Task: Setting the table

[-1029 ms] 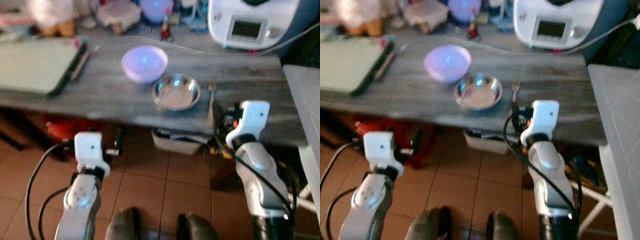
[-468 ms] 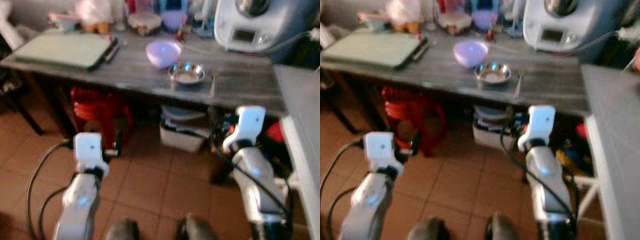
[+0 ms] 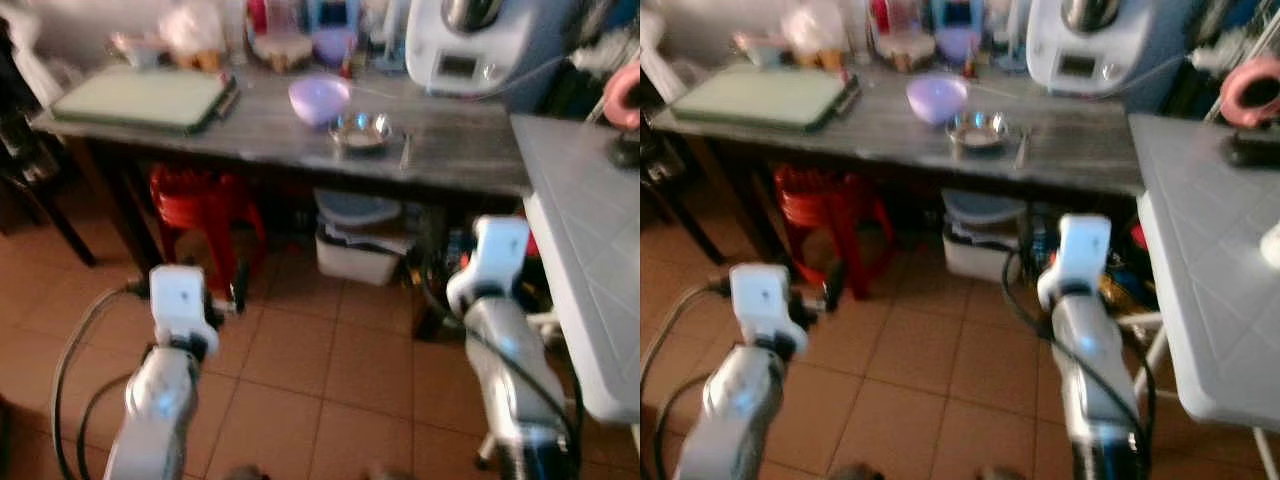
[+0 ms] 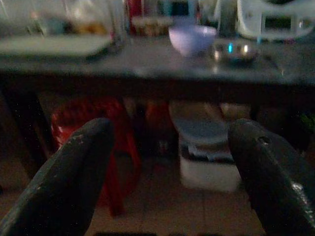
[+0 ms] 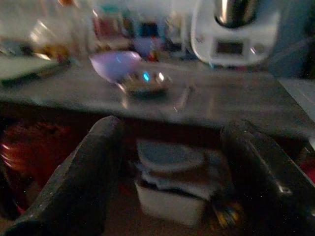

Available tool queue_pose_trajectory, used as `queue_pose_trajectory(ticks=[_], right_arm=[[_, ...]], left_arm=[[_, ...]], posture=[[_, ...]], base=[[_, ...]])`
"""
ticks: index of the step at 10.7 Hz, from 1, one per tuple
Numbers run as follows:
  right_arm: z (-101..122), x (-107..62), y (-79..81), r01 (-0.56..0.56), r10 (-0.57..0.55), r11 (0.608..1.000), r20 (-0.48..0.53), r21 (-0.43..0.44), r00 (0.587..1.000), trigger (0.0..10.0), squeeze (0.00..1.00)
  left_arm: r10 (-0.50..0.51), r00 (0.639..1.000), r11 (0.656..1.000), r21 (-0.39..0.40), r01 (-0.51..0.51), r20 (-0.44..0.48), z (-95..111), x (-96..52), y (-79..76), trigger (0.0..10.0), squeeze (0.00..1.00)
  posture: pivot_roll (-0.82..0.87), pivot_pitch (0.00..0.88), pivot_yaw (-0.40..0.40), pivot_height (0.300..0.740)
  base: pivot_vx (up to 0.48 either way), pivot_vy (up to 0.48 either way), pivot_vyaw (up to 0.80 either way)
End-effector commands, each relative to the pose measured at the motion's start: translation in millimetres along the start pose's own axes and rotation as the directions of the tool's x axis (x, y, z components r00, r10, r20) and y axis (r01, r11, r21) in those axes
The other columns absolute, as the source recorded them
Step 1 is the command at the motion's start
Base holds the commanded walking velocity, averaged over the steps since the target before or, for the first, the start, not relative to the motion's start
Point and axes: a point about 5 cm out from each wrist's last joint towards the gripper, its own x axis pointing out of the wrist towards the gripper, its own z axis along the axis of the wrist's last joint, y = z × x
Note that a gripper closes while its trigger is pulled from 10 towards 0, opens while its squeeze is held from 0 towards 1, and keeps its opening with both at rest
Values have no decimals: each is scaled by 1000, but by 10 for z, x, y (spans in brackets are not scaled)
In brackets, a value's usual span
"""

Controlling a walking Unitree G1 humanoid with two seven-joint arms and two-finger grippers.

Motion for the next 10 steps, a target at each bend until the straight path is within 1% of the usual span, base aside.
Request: queue_pose_trajectory(ticks=[1,3,4,7,10], right_arm=[[-58,-9,-44,10,-10,1000,-25,0,1000,10000,0],[-71,-7,-60,15,-15,1000,-27,-4,1000,10000,0],[-75,-8,-60,14,-15,1000,-32,-2,999,10000,0],[-81,-10,-71,6,-6,1000,-41,3,999,10000,0],[-88,-5,-58,-4,4,1000,-52,3,999,10000,0]], left_arm=[[-23,1000,1000,-11,23,-1,-5,21,-35,10000,0],[-41,999,999,-13,41,1,-18,-4,-57,10000,0],[-55,998,998,-26,55,-5,-31,-25,-95,10000,0],[-65,998,997,-40,65,4,-25,-26,-124,10000,0],[-71,998,997,-38,71,2,-29,-31,-132,10000,0]], posture=[[4,0,27,740],[-1,0,31,740],[-4,0,29,740],[-11,11,18,740],[-13,20,18,740]], base=[[0,-472,0],[0,-456,0],[0,-446,0],[0,-434,0],[0,-425,-727]])
